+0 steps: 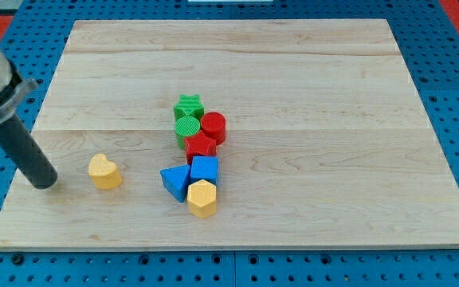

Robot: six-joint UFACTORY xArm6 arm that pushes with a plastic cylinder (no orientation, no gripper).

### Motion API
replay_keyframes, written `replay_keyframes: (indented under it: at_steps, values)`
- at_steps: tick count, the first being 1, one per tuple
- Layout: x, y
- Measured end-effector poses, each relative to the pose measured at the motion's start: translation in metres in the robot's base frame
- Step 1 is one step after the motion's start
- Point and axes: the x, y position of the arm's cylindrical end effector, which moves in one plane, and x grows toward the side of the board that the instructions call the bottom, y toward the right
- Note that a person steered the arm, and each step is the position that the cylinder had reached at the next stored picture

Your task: Keep the yellow heart at the left of the green blocks

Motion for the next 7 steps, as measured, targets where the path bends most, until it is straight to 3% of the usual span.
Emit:
replay_keyframes:
  at_steps: [2,5,7]
  values:
    - [-0.001,0.040]
    - [-0.017,0.047]
    - [0.035,0.024]
